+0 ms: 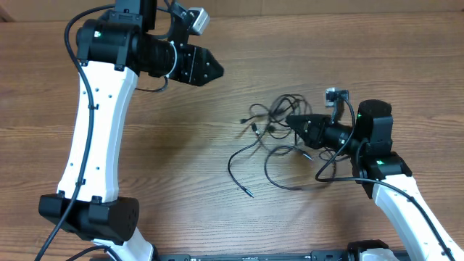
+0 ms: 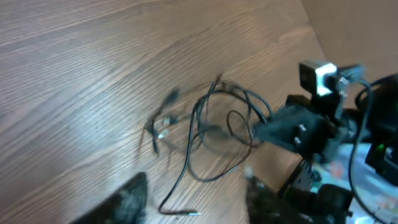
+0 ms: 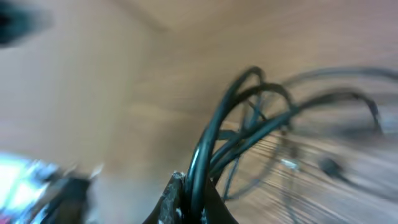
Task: Untangle cables
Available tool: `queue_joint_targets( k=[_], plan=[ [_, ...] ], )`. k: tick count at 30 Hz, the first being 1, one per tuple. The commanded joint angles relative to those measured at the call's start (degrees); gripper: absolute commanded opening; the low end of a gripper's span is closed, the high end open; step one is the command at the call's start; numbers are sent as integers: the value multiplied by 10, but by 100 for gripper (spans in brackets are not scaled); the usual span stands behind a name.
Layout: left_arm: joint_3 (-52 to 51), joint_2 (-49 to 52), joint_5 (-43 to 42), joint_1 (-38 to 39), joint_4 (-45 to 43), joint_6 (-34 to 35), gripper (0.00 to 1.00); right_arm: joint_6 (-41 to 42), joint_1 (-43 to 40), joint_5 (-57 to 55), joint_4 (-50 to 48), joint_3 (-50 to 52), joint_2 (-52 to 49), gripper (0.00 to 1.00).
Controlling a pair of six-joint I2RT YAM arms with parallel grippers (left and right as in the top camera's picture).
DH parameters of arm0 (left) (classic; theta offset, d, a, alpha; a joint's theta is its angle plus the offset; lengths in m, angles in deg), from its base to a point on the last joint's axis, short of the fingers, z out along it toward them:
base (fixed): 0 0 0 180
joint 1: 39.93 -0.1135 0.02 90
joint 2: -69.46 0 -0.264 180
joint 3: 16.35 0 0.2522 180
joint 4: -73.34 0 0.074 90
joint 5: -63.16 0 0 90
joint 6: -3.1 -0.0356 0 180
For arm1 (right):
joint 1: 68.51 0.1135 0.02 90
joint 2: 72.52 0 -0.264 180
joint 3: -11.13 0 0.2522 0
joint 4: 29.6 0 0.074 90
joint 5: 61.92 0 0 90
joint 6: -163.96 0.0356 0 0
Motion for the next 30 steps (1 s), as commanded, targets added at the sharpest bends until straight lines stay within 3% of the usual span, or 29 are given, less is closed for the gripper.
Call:
queue_joint_targets(
  k=[1, 7, 20, 26, 30],
  plan=[
    [12, -15, 1, 24, -1, -15, 58, 20, -1, 172, -52, -3, 5, 4],
    [6, -2, 7, 67, -3, -57, 69, 24, -1, 185, -63, -3, 5, 4],
    [5, 93, 80, 155, 0, -96, 70, 70, -1, 178, -63, -3, 5, 4],
    [5, 143, 79, 158, 3, -96, 70, 75, -1, 178, -63, -3, 5, 4],
    [5, 184, 73, 159, 4, -96, 64, 76, -1, 175, -63, -3, 5, 4]
  ],
)
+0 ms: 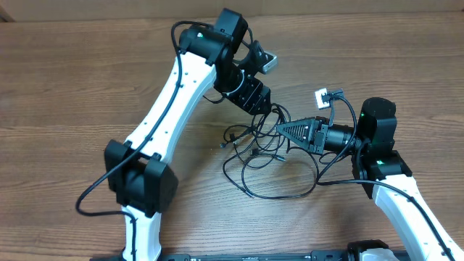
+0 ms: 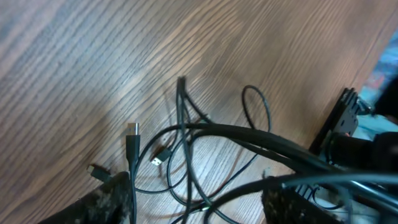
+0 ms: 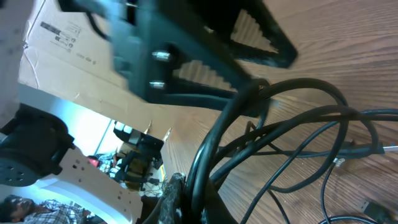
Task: Untangle cables
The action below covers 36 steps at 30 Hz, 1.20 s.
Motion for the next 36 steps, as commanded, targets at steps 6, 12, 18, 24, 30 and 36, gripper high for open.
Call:
queue_joint_targets(
  k=[6, 12, 18, 24, 30, 36],
  plan=[
    [5, 48, -17, 1, -5, -13, 4, 12, -1, -4, -4, -3, 5, 4],
    [27, 35, -49, -17, -7, -12, 4, 11, -1, -32, 33, -3, 5, 4],
    [63, 14, -55, -37, -2, -7, 4, 9, -1, -112, 86, -3, 5, 11],
    [96, -26, -59, -54, 8, -4, 4, 9, -1, -322, 236, -3, 5, 13],
    [98, -84, -58, -65, 6, -4, 4, 9, -1, -429, 320, -3, 5, 38],
    [97, -132, -54, -69, 7, -4, 4, -15, -1, -362, 273, -8, 5, 38]
  ],
)
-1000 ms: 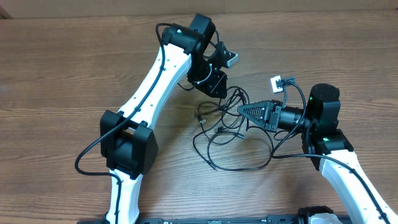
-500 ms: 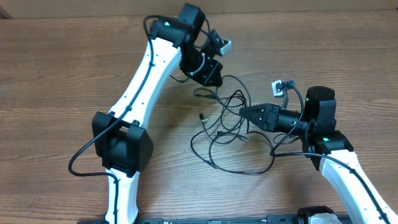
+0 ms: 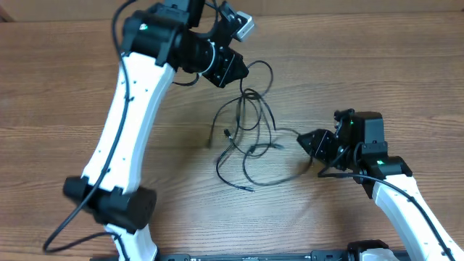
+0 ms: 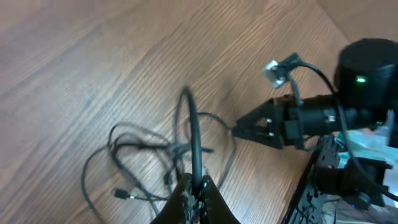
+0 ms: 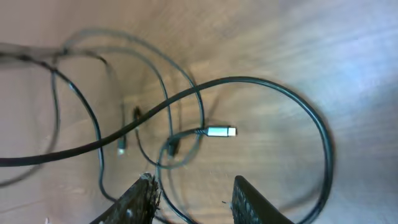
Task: Untangle cables
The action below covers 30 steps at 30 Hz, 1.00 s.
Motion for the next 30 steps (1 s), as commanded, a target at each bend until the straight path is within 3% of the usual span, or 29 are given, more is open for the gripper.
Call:
queue_joint_targets(
  k=[1, 8, 12, 17, 21, 26, 30],
  plan=[
    [14, -36, -10, -3, 0, 2, 5, -31, -1, 32, -20, -13, 5, 38],
    [14, -76, -12, -3, -20, 5, 5, -115, -1, -21, 67, -99, 5, 39],
    [14, -96, -12, -3, -46, 45, 5, -173, 0, -85, 156, -163, 5, 42],
    [14, -101, -11, -3, -58, 94, 5, -223, 4, -68, 208, -225, 5, 42],
    [14, -98, 9, -1, -57, 145, 5, -239, 27, 0, 206, -259, 5, 42],
    [13, -98, 138, -1, -39, 263, 5, -239, 80, 2, 194, -285, 5, 42],
    [12, -98, 155, 0, -33, 316, 4, -239, 134, 0, 139, -289, 5, 42]
  ],
)
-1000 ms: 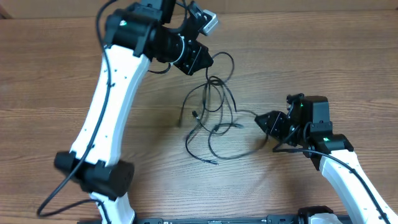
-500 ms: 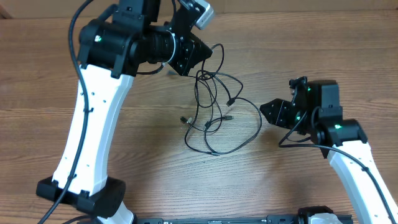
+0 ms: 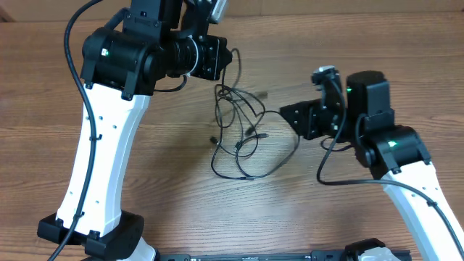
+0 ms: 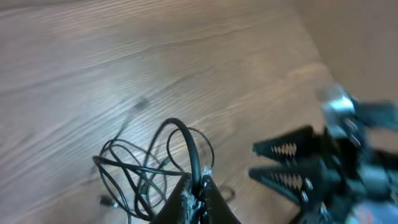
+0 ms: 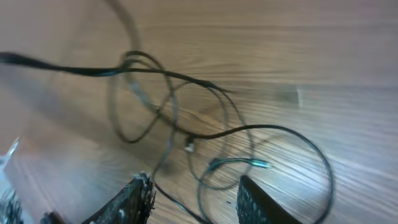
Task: Untangle cables
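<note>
A tangle of thin black cables (image 3: 239, 134) lies at mid-table, and one strand rises from it to my left gripper (image 3: 217, 58). That gripper (image 4: 196, 183) is shut on the black strand (image 4: 188, 143), with the loops spread out below it. My right gripper (image 3: 288, 116) is just right of the tangle, open and holding nothing. In the right wrist view its fingers (image 5: 140, 193) stand wide apart above a silver-tipped plug (image 5: 260, 165) and several loops. The strands still cross one another.
The wooden table (image 3: 377, 58) runs to a pale back edge at the top. The left arm's base (image 3: 94, 232) stands at the front left. The right arm's own cable (image 3: 326, 170) loops beside its wrist.
My right gripper, still open, has moved up and left, closer to the tangle. My left gripper stays shut on the strand and has shifted slightly left. The tangle sits a little further left.
At first my right gripper was shut on several strands, with the left open and far off at the back. Then the left was open around strands right beside the right gripper. Later the left held one strand at the back, the right open. Now the left still holds it.
</note>
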Available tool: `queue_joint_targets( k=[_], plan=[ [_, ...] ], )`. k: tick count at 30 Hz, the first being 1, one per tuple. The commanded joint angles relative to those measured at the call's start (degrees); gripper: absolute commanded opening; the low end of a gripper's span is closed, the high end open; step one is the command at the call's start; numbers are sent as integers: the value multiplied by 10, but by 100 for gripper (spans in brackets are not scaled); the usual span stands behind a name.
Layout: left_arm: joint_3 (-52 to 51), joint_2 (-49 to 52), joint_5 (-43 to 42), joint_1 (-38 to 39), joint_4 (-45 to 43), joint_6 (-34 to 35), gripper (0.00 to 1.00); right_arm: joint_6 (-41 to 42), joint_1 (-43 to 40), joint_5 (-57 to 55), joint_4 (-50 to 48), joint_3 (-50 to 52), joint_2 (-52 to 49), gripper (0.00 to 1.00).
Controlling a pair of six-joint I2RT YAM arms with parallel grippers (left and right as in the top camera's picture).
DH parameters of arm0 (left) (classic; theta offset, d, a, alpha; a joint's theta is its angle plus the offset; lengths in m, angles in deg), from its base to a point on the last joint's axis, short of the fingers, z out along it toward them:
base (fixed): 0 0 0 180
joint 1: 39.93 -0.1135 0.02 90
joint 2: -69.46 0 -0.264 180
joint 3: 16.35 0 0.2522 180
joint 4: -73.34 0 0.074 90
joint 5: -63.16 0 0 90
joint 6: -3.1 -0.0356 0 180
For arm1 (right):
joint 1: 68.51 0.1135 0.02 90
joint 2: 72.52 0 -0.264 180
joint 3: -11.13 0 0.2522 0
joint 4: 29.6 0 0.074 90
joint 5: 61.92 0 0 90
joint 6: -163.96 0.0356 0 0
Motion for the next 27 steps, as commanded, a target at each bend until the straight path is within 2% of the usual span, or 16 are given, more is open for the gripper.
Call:
queue_joint_targets(
  k=[1, 6, 15, 20, 27],
  plan=[
    [9, -10, 42, 1, 0, 85, 4, -9, 42, 8, -44, -18, 5, 42],
    [9, -10, 37, 9, 1, 154, 4, -9, 79, 8, -120, -18, 5, 42],
    [9, -10, 33, 20, -1, 224, 4, -9, 106, 11, -207, -18, 5, 43],
    [9, -10, 33, 25, -13, 232, 4, -10, 126, 13, -242, -18, 5, 51],
    [9, -10, 4, 41, -30, 248, 4, -10, 140, 12, -266, -18, 5, 51]
  ],
)
